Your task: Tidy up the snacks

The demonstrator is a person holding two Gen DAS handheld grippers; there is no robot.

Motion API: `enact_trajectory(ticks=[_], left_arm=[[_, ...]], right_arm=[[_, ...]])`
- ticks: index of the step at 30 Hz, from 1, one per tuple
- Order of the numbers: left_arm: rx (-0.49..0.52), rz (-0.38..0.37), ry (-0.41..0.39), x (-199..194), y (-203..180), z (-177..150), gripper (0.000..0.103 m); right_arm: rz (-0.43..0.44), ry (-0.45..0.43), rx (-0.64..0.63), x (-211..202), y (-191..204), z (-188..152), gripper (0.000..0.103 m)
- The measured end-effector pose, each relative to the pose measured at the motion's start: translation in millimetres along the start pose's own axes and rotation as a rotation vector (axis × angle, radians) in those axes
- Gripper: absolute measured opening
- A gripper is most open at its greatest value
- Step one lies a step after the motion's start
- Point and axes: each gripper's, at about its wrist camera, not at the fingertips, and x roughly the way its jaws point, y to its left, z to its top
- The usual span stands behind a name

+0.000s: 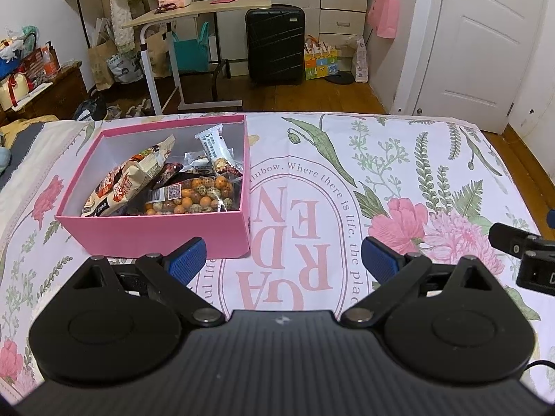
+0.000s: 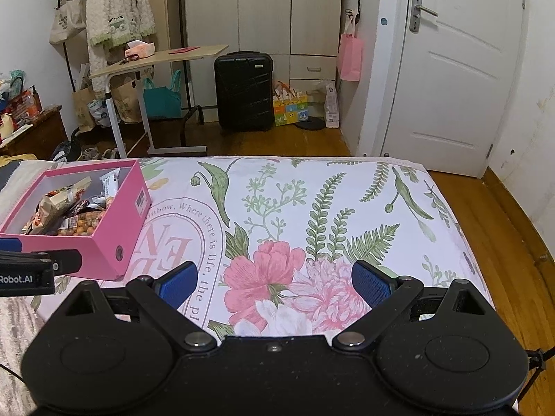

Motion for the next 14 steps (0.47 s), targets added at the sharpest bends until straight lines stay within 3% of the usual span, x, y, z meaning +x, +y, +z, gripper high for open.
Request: enact_trajectory(ticks=[14], left_arm=[[-0.006, -0.014, 0.01, 1.2, 0.9, -2.5, 0.097]], right_arm=[[-0.005, 0.019, 0.003, 5.3, -3.1, -0.1, 0.098]])
